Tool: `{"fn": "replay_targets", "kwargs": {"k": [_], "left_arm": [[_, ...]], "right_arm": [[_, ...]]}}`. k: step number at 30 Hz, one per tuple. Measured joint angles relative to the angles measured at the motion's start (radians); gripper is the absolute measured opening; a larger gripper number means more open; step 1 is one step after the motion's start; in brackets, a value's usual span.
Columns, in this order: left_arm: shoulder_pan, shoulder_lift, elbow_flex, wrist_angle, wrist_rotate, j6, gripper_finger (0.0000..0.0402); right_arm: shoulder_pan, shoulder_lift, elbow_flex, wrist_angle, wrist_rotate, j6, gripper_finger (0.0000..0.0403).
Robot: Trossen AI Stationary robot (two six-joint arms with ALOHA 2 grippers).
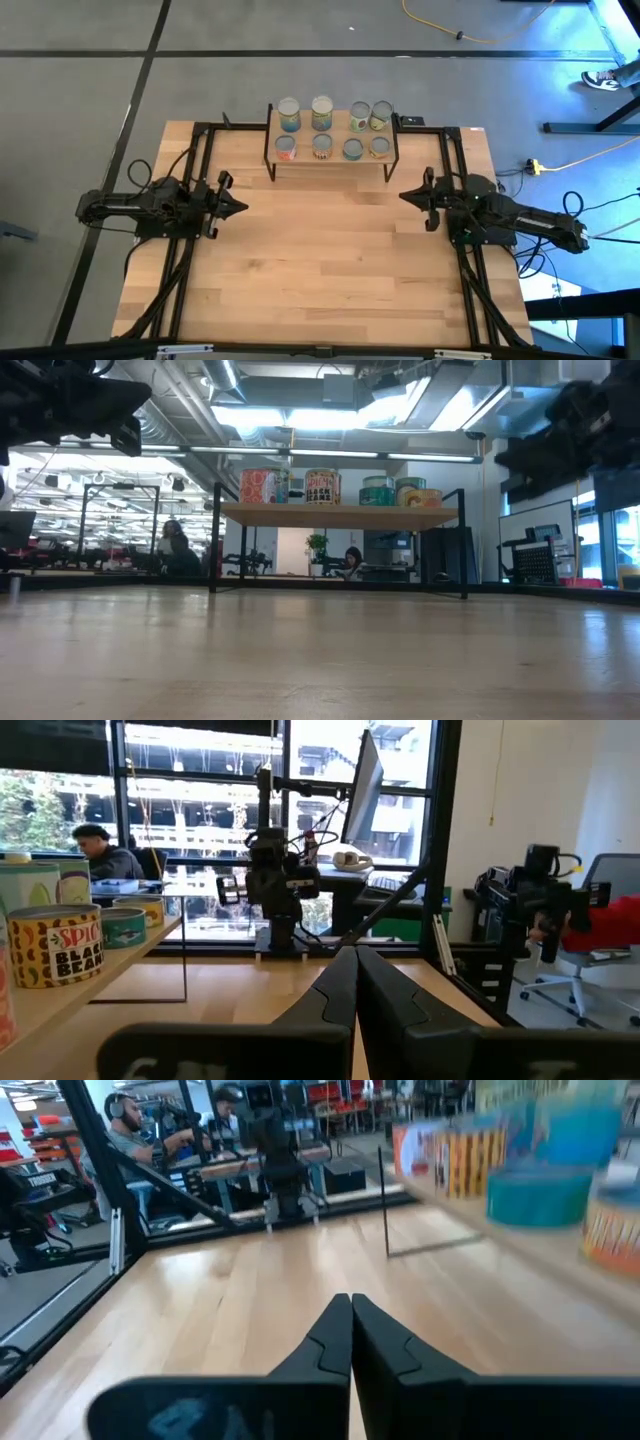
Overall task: Pick and place cans onto a shelf
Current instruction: Return to Home Position
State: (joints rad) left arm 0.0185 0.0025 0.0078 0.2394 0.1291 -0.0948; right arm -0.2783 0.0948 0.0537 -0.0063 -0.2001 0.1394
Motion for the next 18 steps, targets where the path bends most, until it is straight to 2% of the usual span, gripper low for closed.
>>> {"fn": "replay_targets", "kwargs": {"k": [6,13,18], "left_arm": [[0.0,0.0,0.0,-0.038,-0.008,0.0,0.0],[0.001,0.0,0.0,-0.053,-0.014,0.024,0.0],[0.001,0.0,0.0,-0.123,-0.038,0.007,0.0]], "right_arm": [[0.0,0.005,-0.042,0.072,-0.003,0.007,0.0003],[0.0,0.005,-0.043,0.055,-0.003,-0.013,0.0011],[0.0,0.005,-0.043,0.055,-0.003,-0.013,0.0014]]}}
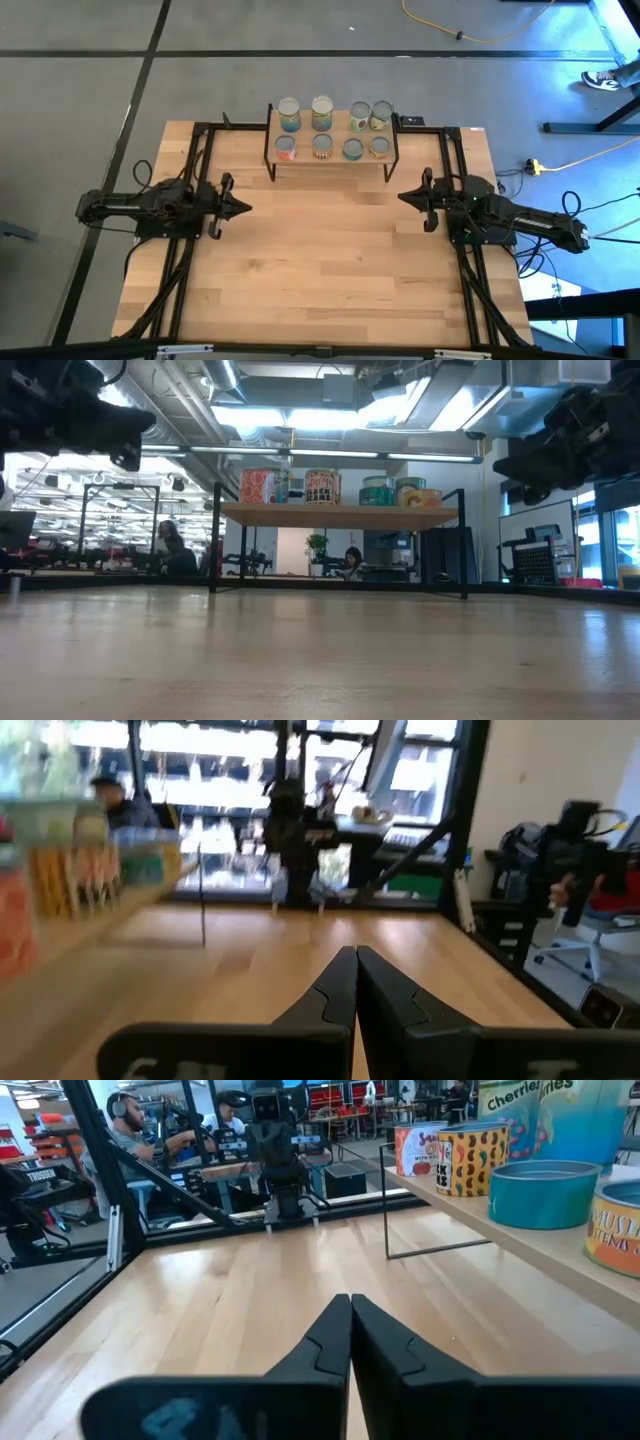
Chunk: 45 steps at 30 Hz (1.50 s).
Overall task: Pick and place cans onto a shelf
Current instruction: Return to Home Position
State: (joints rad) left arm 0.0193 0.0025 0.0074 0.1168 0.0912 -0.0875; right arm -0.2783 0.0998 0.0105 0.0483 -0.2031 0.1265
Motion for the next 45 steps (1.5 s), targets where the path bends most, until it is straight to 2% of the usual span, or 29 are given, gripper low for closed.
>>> {"fn": "replay_targets", "kwargs": {"k": [8,16,24,45], "left_arm": [[0.0,0.0,0.0,-0.089,-0.028,-0.034,0.0],[0.0,0.0,0.0,-0.097,-0.053,-0.059,0.0],[0.0,0.004,0.0,-0.099,-0.058,0.093,0.0],[0.0,0.005,0.0,-0.1,-0.058,0.098,0.0]], "right_arm": [[0.0,0.0,0.0,0.0,0.0,0.046,0.0016],[0.0,0.0,0.0,-0.001,0.0,0.051,0.0016],[0.0,0.0,0.0,-0.001,0.0,0.052,0.0016],[0.0,0.0,0.0,-0.001,0.0,0.049,0.0016]]}}
